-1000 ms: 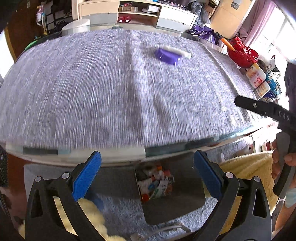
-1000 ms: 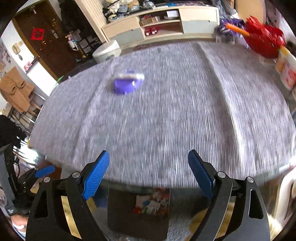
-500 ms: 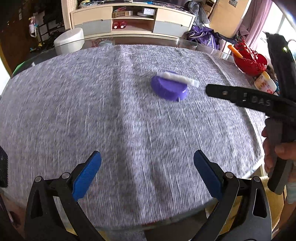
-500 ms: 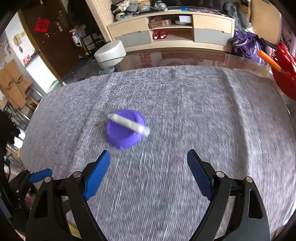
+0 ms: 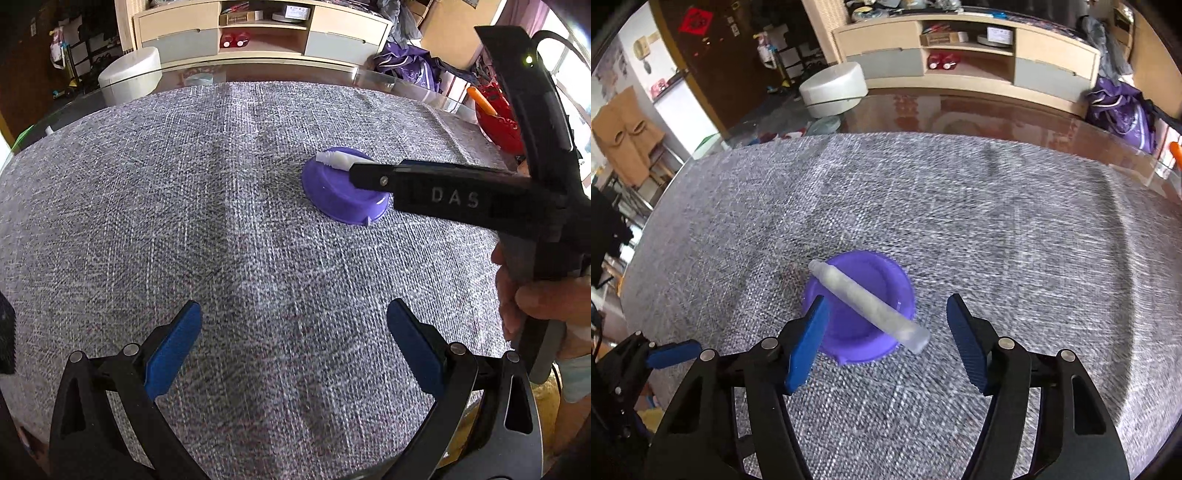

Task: Collect trash
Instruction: 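Move both tools toward the purple lid with the white tube, then grasp the white tube with the right tool while the left tool grasps the purple lid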

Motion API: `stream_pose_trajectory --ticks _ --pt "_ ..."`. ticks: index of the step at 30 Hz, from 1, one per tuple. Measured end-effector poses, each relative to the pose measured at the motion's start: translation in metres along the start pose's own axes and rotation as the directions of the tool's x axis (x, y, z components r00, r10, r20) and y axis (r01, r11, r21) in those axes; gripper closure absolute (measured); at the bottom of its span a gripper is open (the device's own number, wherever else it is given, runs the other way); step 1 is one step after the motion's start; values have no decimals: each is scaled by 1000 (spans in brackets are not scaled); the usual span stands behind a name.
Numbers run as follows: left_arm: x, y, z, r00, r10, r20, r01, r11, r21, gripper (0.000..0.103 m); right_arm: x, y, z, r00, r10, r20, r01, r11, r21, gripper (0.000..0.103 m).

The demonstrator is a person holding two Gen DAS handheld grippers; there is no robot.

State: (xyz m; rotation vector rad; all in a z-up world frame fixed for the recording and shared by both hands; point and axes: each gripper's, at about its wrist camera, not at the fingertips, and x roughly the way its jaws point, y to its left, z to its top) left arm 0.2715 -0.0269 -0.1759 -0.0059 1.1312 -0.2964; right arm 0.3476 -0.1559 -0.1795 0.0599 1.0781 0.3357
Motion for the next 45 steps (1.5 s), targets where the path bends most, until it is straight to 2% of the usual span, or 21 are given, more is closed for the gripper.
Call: stream_pose_trajectory --ticks 3,5,9,13,23,32,36,45 --pt "2 -1 5 1000 0 1 0 1000 1 8 1 -3 0 1000 25 4 -25 1000 14 46" --pt "4 -1 9 1000 -1 1 1 1000 2 8 0 -5 1 999 49 7 -49 999 22 60" --pt "9 -3 18 1000 -8 0 8 1000 4 8 -5 -6 0 999 49 11 -49 999 7 70" --pt "14 -6 28 1000 -21 10 21 1000 0 8 -11 -16 -1 998 64 19 -64 998 15 88" --pt "40 -36 53 999 -51 17 49 995 90 10 -23 -46 5 997 44 57 -48 997 67 88" --pt "55 -52 74 999 -22 43 16 991 135 35 -35 -70 2 997 21 72 -29 993 112 88" --pt "56 -56 73 998 -9 63 -1 988 152 35 -38 -76 1 997 16 77 -25 993 119 88" --pt "40 -54 70 997 -22 70 12 989 146 40 -39 -76 -2 997 30 77 -39 993 116 88"
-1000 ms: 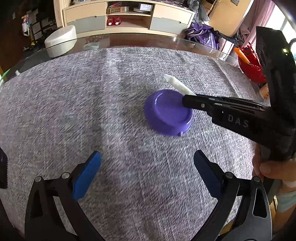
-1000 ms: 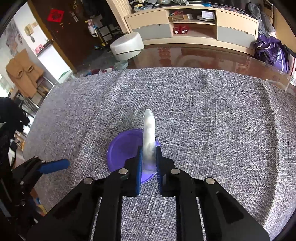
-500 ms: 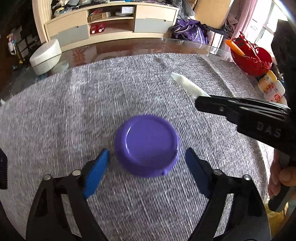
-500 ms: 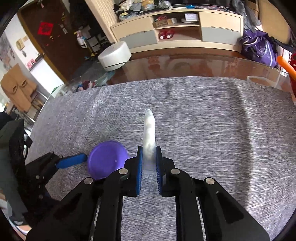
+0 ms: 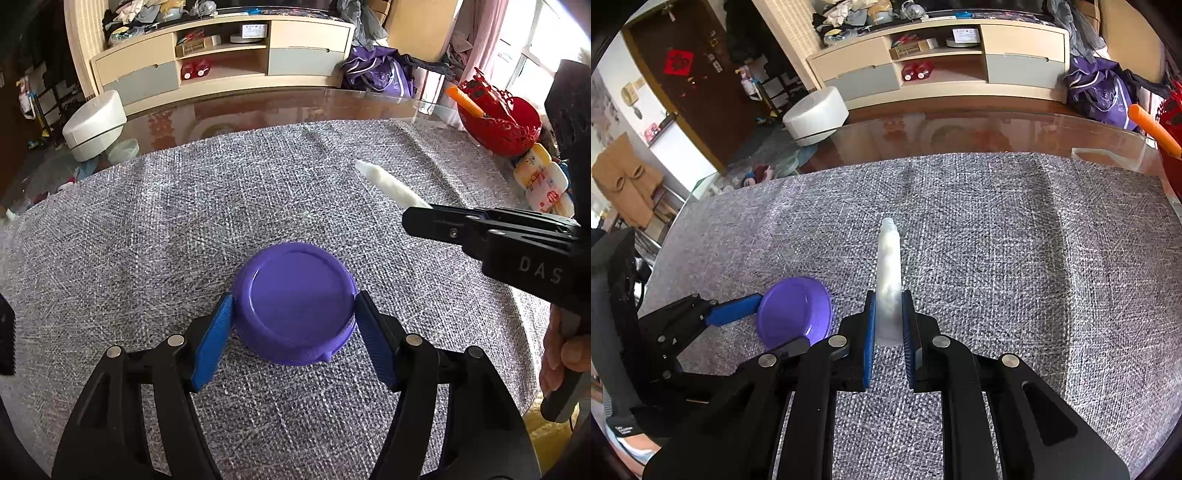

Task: Collect trash
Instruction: 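Grasp the white tube with the right tool while the left tool grasps the purple lid, then carry the purple lid and white tube with both tools down to the bin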

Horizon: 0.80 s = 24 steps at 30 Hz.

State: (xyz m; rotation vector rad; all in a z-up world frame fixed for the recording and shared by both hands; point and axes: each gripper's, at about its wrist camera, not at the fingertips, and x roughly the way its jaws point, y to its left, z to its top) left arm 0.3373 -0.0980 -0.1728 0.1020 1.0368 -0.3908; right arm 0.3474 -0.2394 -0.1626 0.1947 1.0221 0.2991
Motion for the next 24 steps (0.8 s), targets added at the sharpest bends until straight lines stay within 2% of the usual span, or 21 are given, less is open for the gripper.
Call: stream_pose_trajectory --ticks 7,15,24 --pt "-15 1 -3 1000 -2 18 2 1000 6 42 -5 2 1 1000 4 10 -4 1000 -7 88" --pt "-53 -2 -11 999 7 54 -7 1000 1 44 -28 12 -8 999 11 30 -10 1000 -26 88" --pt "-107 -15 -50 997 15 81 -14 1000 -9 46 -73 36 -43 998 23 57 -20 998 -53 88"
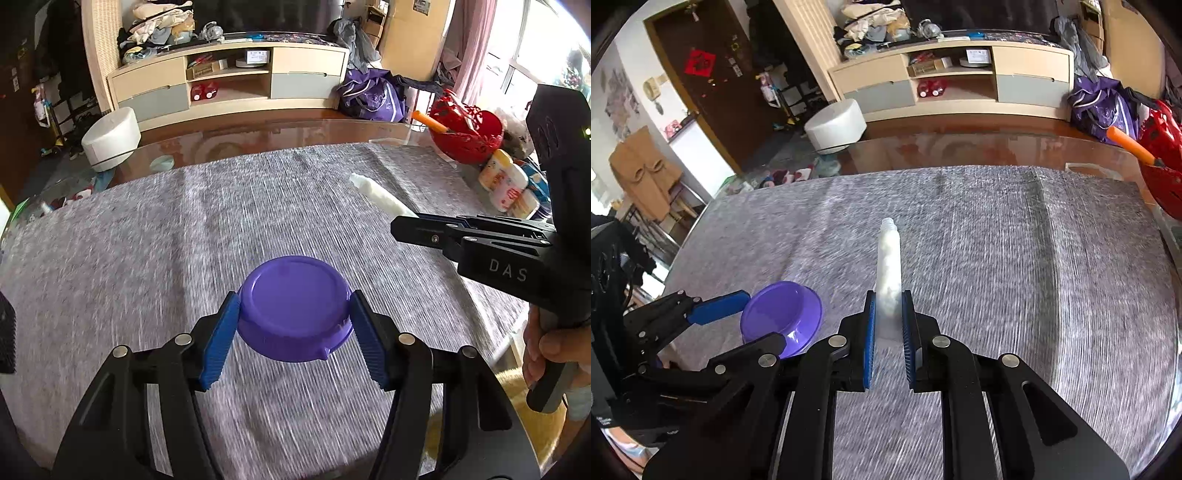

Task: Collect trash
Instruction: 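Carry the purple lid and white tube with both tools down to the bin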

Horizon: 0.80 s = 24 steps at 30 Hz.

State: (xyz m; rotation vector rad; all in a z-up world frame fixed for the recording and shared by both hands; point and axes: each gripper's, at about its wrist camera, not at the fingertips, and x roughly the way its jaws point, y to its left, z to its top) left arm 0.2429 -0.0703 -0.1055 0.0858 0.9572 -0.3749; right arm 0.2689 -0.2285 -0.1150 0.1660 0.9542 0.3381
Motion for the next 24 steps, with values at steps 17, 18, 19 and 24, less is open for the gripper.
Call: stream_pose_trajectory --ticks 17,18,19,24 --pt "-42 -45 -132 988 -22 -152 26 999 22 98 -34 45 -127 993 64 -104 -63 998 8 88" --pt "-37 -44 -142 984 -39 -172 40 999 3 98 -34 46 -131 992 67 -111 -66 998 14 88" --pt "-34 -43 -146 983 -42 -179 42 999 -5 98 -33 46 -137 990 71 -119 -69 997 20 88" --pt "-27 -33 -170 979 -54 -195 42 997 -65 98 -32 51 -163 984 96 -150 -91 995 39 88"
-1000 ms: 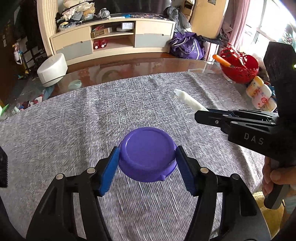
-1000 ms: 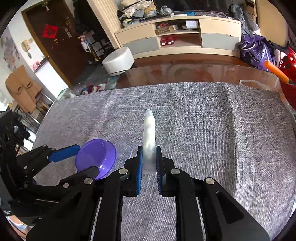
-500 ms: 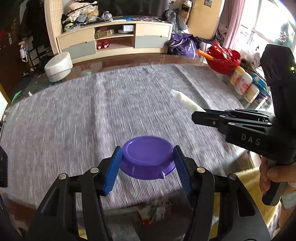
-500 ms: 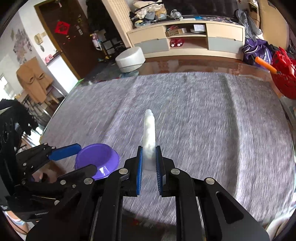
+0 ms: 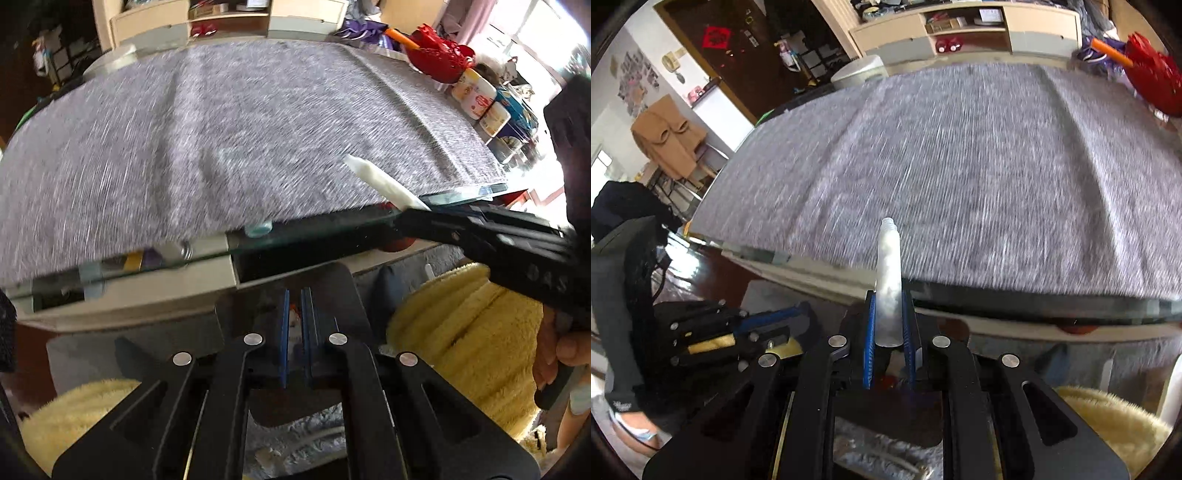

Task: Collect trash
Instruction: 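Carry the purple lid and white tube with both tools down to the bin, then open both tools to drop the lid and tube into the bin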

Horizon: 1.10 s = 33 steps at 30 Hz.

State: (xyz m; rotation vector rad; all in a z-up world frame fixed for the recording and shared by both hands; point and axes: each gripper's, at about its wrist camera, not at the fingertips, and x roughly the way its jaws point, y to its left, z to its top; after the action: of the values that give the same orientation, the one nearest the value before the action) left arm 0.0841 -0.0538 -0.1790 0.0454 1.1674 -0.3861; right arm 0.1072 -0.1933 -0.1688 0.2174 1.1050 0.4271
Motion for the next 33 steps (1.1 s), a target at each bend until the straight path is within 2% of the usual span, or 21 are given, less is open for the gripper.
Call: stream_pose_trajectory --ticks 5,11,17,19,24,25,27,28,30,32,33 --pt "-1 10 -13 1000 7 -9 -8 1000 -15 98 11 5 -26 998 34 -56 -33 999 12 88" --pt "10 11 -32 999 1 -41 -2 1000 -21 95 37 6 -54 988 20 -154 -16 999 31 88" --pt "17 17 -54 997 -5 -71 3 1000 -29 76 53 4 -67 979 -39 -202 46 998 32 88" --pt "19 17 -59 997 -9 -75 6 999 -34 63 57 -1 -70 976 -50 -211 60 997 41 87" --pt "21 23 -65 996 -22 -81 17 998 -62 49 64 -9 -77 973 -54 -225 73 994 76 85" --pt "21 24 -66 997 -22 -80 17 998 -68 44 63 -10 -78 973 -55 -224 75 994 80 81" --pt "20 29 -67 997 -21 -75 15 997 -81 39 64 -12 -79 974 -64 -215 85 992 89 62" --pt "19 32 -67 997 -21 -70 15 996 -90 34 62 -13 -79 975 -68 -210 89 992 93 48" --pt "16 38 -65 998 -26 -59 19 994 -110 27 59 -16 -80 977 -79 -199 100 990 97 39" --pt "12 46 -64 999 -22 -47 15 990 -138 21 56 -20 -80 977 -94 -194 115 988 100 25" --pt "10 48 -63 999 -19 -43 12 989 -144 18 54 -21 -79 977 -99 -187 120 988 102 23"
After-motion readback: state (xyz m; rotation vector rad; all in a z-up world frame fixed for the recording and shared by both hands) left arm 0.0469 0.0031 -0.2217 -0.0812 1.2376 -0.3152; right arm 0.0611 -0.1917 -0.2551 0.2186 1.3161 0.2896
